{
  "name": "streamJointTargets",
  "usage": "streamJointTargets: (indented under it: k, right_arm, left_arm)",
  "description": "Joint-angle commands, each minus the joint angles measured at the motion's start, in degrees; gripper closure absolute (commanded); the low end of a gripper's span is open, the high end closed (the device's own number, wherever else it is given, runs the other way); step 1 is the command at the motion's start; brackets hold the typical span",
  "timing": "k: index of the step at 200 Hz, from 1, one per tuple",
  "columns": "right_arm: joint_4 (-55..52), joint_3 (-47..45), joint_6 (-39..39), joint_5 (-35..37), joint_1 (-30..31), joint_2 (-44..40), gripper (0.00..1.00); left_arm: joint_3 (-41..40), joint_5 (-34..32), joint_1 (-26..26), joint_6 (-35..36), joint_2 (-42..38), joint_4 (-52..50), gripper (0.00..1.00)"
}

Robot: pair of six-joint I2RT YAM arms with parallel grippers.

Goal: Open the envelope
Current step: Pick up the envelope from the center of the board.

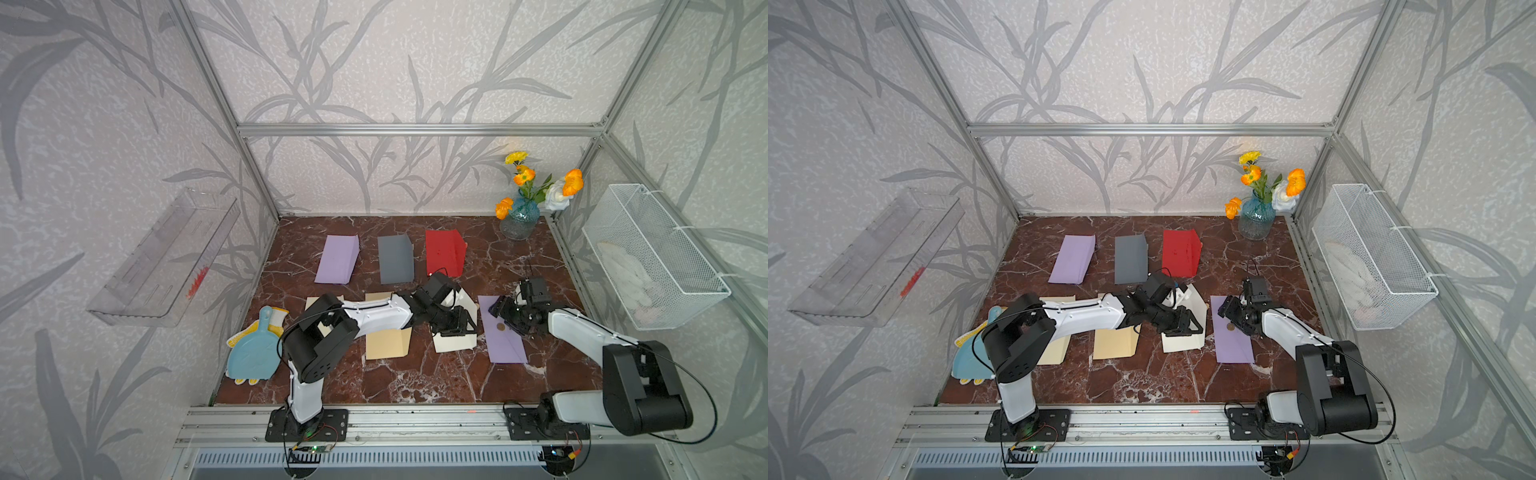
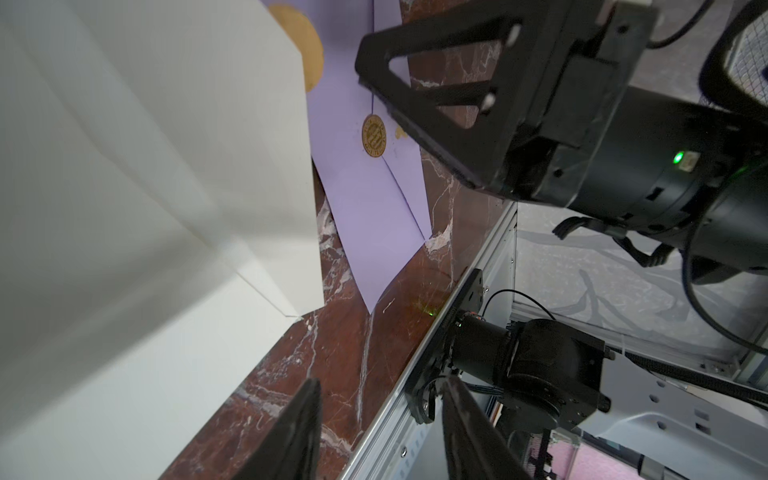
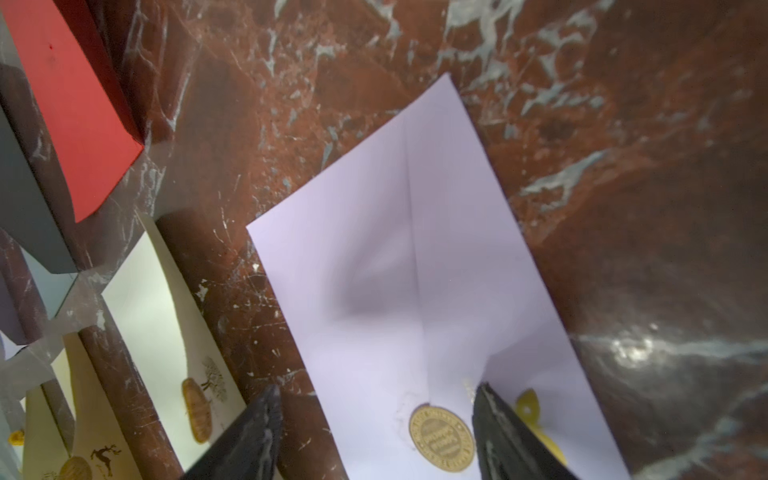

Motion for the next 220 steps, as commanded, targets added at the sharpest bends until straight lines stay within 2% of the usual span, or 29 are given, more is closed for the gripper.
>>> streamJointTargets:
  k: [1, 36, 83, 115, 152, 177, 197, 220]
  right_arm:
    - [4.62, 1.08, 1.27, -2.24, -1.96, 2.42, 0.27]
    - [10.36, -1.94, 3.45, -4.4, -4.77, 6.41, 0.28]
    - [14.67, -7.01, 5.87, -7.92, -8.36, 7.75, 0.29]
    - [11.79, -11.2, 6.57, -7.28, -10.34, 0.7, 0.29]
    - [3.98, -15.12, 7.28, -5.24, -10.49, -13.8, 0.28]
    - [0.58, -17.5, 7.82, -0.99, -10.49, -22.83, 0.27]
    - [-0.14, -18.71, 7.07, 0.16, -10.49, -26.2, 0.27]
    - [0.36, -18.88, 6.42, -1.04, -10.49, -24.29, 0.27]
  left_arm:
    - [1.58, -4.0, -3.1, -4.85, -0.31, 3.61, 0.53]
    - [1.05, -12.13, -5.61, -8.24, -0.32, 4.53, 0.51]
    - [0.42, -16.59, -8.34, -12.03, 2.61, 8.57, 0.49]
    - [1.3, -17.23, -9.55, -12.61, 4.46, 9.76, 0.49]
    - [1.25, -17.56, -10.29, -12.95, 5.1, 9.86, 0.49]
    - [0.34, -17.46, -10.37, -13.36, 5.26, 11.15, 0.49]
    - [0.38, -17.24, -10.46, -13.27, 5.68, 11.15, 0.49]
    - [-1.09, -18.29, -10.42, -13.38, 4.85, 11.34, 0.49]
